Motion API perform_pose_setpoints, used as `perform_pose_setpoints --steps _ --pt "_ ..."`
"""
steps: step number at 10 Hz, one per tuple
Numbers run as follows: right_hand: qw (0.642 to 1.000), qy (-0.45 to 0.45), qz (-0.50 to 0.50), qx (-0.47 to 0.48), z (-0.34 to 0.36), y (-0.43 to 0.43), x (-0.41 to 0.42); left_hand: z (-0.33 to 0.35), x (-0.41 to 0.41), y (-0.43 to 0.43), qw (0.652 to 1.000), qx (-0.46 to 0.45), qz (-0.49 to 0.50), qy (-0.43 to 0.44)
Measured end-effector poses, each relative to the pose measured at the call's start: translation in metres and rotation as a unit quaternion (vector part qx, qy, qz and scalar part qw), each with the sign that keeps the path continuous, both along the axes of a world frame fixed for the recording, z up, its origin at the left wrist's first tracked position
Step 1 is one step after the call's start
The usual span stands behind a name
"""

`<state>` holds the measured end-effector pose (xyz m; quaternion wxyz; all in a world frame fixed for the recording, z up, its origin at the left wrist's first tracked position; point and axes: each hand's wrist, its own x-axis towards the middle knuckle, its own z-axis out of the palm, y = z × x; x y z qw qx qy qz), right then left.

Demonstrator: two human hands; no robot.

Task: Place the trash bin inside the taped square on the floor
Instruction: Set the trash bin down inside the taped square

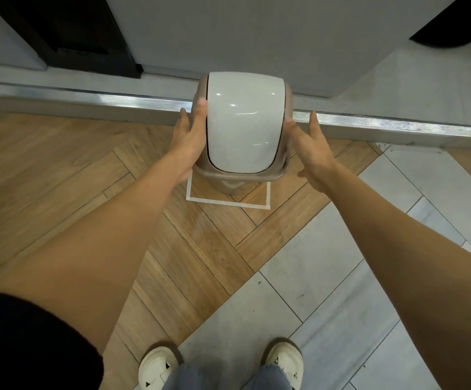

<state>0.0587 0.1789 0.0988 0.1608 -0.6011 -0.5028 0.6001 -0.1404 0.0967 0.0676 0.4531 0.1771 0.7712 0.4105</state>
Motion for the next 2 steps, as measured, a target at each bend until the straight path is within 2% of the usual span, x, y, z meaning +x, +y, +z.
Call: perform_pose_setpoints --steps 1,2 --pt "0.999 -0.036 0.023 0.015 0.020 -0.006 0.008 0.019 0.002 -0.011 0.999 -0.020 -0.030 0.014" --pt "0.994 -0.066 0.075 0.053 0.043 -0.016 0.011 0.046 0.010 -0.023 0.994 -0.030 -0.071 0.080"
